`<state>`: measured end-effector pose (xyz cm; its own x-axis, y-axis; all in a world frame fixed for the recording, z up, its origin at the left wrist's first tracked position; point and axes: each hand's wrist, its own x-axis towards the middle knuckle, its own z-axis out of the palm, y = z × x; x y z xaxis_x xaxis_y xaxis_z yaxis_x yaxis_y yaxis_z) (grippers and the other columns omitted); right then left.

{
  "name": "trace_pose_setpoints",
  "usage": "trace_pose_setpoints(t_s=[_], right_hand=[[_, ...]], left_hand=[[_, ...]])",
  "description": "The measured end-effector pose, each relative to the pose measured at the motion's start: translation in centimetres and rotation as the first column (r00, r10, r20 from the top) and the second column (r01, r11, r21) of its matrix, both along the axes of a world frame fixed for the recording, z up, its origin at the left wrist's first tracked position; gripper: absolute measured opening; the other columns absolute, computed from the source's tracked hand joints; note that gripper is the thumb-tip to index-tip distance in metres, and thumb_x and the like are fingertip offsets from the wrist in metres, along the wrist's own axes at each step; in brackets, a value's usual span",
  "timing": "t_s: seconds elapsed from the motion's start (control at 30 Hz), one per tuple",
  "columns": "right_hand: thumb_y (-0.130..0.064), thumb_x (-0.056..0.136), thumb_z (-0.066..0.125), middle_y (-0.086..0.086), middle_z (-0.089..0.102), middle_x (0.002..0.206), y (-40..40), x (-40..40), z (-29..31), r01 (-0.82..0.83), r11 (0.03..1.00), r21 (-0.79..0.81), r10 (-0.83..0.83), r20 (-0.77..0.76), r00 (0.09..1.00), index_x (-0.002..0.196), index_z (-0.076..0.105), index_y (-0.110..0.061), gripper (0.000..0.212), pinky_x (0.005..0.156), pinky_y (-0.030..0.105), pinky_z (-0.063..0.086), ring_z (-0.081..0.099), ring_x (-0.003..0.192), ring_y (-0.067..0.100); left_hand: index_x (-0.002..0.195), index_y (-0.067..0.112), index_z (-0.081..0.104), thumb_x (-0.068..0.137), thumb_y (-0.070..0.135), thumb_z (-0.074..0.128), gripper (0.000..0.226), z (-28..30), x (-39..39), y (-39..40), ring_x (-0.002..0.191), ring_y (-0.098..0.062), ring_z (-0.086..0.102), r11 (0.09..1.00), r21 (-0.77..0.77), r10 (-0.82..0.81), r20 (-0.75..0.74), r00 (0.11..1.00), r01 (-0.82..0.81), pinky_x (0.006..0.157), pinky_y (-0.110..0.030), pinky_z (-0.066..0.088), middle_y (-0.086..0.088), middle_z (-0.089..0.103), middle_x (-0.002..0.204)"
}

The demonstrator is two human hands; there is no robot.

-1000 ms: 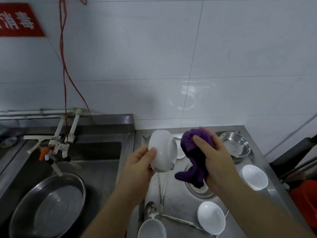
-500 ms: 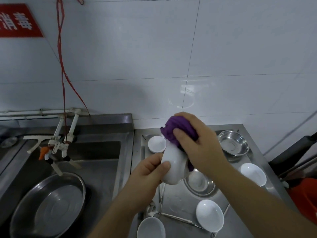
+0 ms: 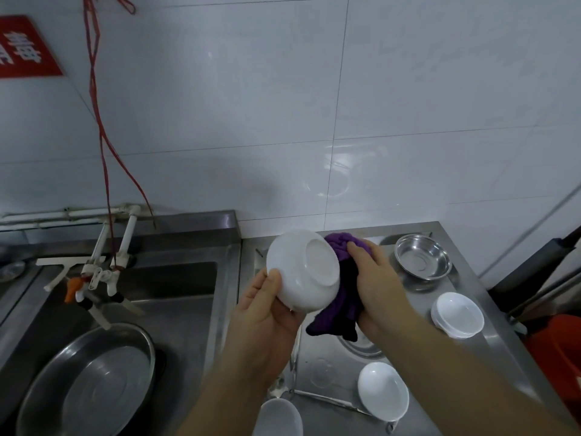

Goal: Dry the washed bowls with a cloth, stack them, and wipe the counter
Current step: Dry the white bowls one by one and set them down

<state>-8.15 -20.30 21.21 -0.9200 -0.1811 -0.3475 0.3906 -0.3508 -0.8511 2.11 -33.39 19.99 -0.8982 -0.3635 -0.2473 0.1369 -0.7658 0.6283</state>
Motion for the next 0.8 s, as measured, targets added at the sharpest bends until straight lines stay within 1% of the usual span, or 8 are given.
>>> trace_pose_setpoints(t_s=[0.07, 0.23, 0.4, 0.5, 0.57, 0.63, 0.7, 0.8], right_hand=[[-0.021, 0.104, 0.063, 0.011, 0.078, 0.099, -0.1, 0.4, -0.3, 0.015, 0.998, 0.061, -0.018, 0.044, 0.999, 0.111, 0.07, -0.018, 0.01, 0.064, 0.034, 0.059, 0.072, 0.079, 0.023], [-0.025, 0.1, 0.067, 0.006, 0.074, 0.08, -0.7, 3.2, -1.3, -0.05, 0.994, 0.094, 0.04, 0.105, 0.994, 0.101, 0.069, -0.022, 0.004, 0.048, 0.028, 0.052, 0.066, 0.06, 0.019], [-0.03, 0.096, 0.073, -0.016, 0.072, 0.082, -0.9, 5.1, -0.7, -0.021, 0.942, 0.336, 0.117, -0.268, 0.956, 0.094, 0.064, -0.044, 0.016, 0.052, 0.016, 0.053, 0.069, 0.064, 0.001], [-0.041, 0.091, 0.075, -0.013, 0.07, 0.091, -0.6, 5.2, 0.0, -0.028, 0.892, 0.452, 0.235, -0.41, 0.881, 0.104, 0.062, -0.046, 0.019, 0.051, 0.027, 0.061, 0.072, 0.075, 0.008], [-0.041, 0.088, 0.077, -0.009, 0.07, 0.095, -0.4, 5.0, 0.1, -0.068, 0.869, 0.49, 0.311, -0.433, 0.846, 0.11, 0.064, -0.046, 0.026, 0.054, 0.033, 0.064, 0.073, 0.076, 0.015], [-0.043, 0.084, 0.077, -0.015, 0.066, 0.103, -0.2, 4.8, 0.0, -0.034, 0.816, 0.577, 0.406, -0.531, 0.743, 0.114, 0.064, -0.045, 0.032, 0.066, 0.023, 0.061, 0.07, 0.086, 0.012], [-0.043, 0.083, 0.076, -0.02, 0.06, 0.112, -0.3, 4.8, 0.0, 0.077, 0.759, 0.646, 0.491, -0.646, 0.585, 0.12, 0.065, -0.039, 0.038, 0.075, 0.013, 0.053, 0.063, 0.097, 0.005], [-0.039, 0.09, 0.076, -0.012, 0.061, 0.118, -0.5, 4.6, 0.1, 0.31, 0.71, 0.633, 0.542, -0.771, 0.334, 0.126, 0.068, -0.028, 0.038, 0.075, 0.02, 0.057, 0.063, 0.097, 0.008]], left_hand=[[0.143, 0.012, 0.059, 0.097, 0.031, 0.062, 0.05, 0.0, -0.5, 0.1, 0.127, -0.037, 0.067, 0.999, 0.025, 0.038, 0.004, 0.999, -0.038, 0.092, -0.05, 0.062, -0.019, 0.066, 0.141], [0.141, 0.014, 0.058, 0.089, 0.032, 0.064, 0.055, 0.7, -2.2, -0.3, 0.119, -0.035, 0.072, 0.985, 0.033, 0.167, 0.045, 0.985, -0.169, 0.087, -0.046, 0.064, -0.016, 0.072, 0.134], [0.127, 0.019, 0.065, 0.098, 0.026, 0.063, 0.03, 0.7, -2.8, -0.7, 0.107, -0.032, 0.077, 0.972, -0.033, 0.235, 0.097, 0.967, -0.233, 0.08, -0.044, 0.066, -0.008, 0.079, 0.117], [0.12, 0.022, 0.07, 0.105, 0.023, 0.057, 0.019, 0.6, -2.8, -0.9, 0.104, -0.03, 0.078, 0.971, -0.061, 0.239, 0.125, 0.963, -0.233, 0.078, -0.042, 0.067, -0.008, 0.08, 0.114], [0.103, 0.027, 0.079, 0.106, 0.022, 0.057, 0.023, 0.7, -2.8, -0.8, 0.097, -0.026, 0.08, 0.969, -0.11, 0.236, 0.147, 0.961, -0.221, 0.074, -0.039, 0.067, -0.006, 0.081, 0.109], [0.095, 0.027, 0.082, 0.106, 0.023, 0.058, 0.026, 0.8, -2.8, -0.8, 0.096, -0.027, 0.079, 0.969, -0.164, 0.214, 0.174, 0.961, -0.186, 0.078, -0.042, 0.067, -0.009, 0.08, 0.108], [0.101, 0.022, 0.079, 0.101, 0.026, 0.063, 0.017, 0.9, -2.5, -0.9, 0.103, -0.033, 0.075, 0.969, -0.2, 0.185, 0.191, 0.964, -0.146, 0.092, -0.051, 0.063, -0.016, 0.076, 0.116], [0.115, 0.01, 0.074, 0.09, 0.03, 0.069, 0.033, 0.9, -2.1, -1.0, 0.112, -0.041, 0.065, 0.98, -0.179, 0.127, 0.188, 0.974, -0.093, 0.112, -0.063, 0.046, -0.026, 0.068, 0.123]])
